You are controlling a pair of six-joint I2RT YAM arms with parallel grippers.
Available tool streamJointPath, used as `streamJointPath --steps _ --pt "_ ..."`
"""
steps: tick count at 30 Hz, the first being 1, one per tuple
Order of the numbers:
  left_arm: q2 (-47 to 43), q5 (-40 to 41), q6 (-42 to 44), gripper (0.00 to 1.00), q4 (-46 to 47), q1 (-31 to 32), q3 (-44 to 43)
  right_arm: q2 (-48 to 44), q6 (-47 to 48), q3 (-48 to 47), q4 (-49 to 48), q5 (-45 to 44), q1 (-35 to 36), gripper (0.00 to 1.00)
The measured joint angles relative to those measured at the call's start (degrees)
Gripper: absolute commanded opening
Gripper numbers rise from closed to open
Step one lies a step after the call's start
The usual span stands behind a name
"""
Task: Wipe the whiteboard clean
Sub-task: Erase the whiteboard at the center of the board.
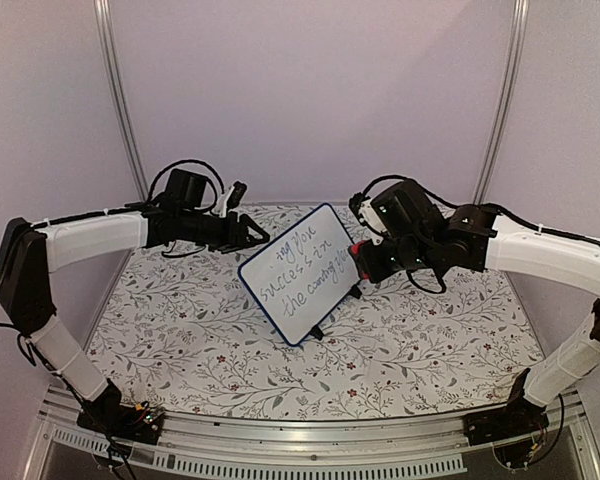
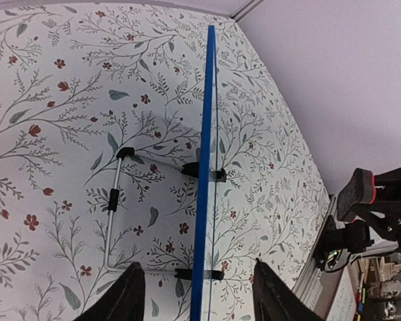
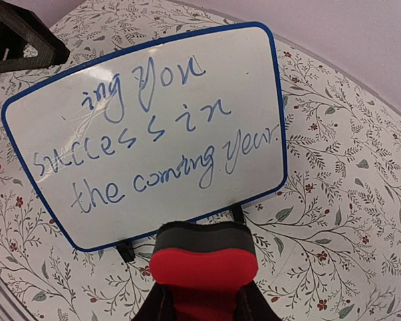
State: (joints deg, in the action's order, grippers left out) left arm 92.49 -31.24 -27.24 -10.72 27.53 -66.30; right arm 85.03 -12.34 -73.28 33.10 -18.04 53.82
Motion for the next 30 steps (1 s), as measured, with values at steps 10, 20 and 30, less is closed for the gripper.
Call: streamJointPath --steps 10,20,30 --pt "0.1 -0.1 0.2 0.42 0.6 0.2 0.7 0.3 -0.3 0.0 -0.2 0.3 0.0 0.17" --pt "0.6 0.5 1.0 0.30 0.5 1.8 0.7 1.3 -0.3 0.0 -0.2 0.4 0.0 0.17" --pt "1.1 1.2 1.5 0.20 0.3 2.2 0.7 1.4 -0.3 0.0 -0.2 0.6 0.0 0.17"
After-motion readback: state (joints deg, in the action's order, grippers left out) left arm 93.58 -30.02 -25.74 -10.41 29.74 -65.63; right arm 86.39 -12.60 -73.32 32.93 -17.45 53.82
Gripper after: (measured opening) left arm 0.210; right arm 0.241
